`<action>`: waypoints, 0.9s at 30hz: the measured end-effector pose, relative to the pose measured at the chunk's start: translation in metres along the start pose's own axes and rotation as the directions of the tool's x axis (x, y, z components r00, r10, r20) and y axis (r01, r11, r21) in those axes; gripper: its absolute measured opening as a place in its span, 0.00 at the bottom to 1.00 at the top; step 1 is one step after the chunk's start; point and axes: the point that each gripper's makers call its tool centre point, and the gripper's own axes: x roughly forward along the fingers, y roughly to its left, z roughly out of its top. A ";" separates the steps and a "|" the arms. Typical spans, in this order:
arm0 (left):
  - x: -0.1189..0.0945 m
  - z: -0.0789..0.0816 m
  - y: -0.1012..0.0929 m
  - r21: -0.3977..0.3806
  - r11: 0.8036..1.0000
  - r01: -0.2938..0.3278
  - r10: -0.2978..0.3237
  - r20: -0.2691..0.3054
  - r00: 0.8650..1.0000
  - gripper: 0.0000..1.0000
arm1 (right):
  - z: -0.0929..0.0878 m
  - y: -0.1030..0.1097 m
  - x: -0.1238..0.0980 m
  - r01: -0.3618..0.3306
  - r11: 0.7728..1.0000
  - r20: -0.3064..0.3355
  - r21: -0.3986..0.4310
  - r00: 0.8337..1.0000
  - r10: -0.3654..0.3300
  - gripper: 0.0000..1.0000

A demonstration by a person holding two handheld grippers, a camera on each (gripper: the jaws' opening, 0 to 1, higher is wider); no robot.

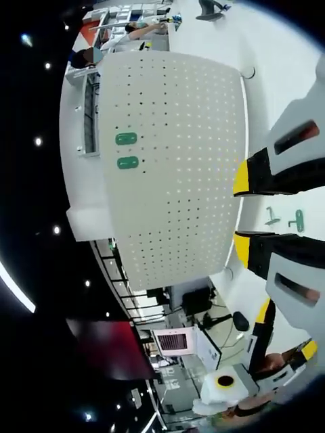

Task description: Insert the hook assembly into the mounting plate slot until the hook locks in place.

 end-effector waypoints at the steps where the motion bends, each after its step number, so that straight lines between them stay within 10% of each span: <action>1: 0.001 -0.001 0.001 -0.006 1.000 0.000 0.000 0.000 1.000 0.72 | -0.001 0.001 -0.001 0.000 1.000 0.002 -0.003 1.000 0.000 0.19; 27: 0.028 -0.037 0.012 -0.053 0.999 -0.001 -0.004 -0.105 0.994 0.62 | -0.040 -0.004 -0.032 0.024 0.999 -0.063 0.032 0.998 -0.022 0.20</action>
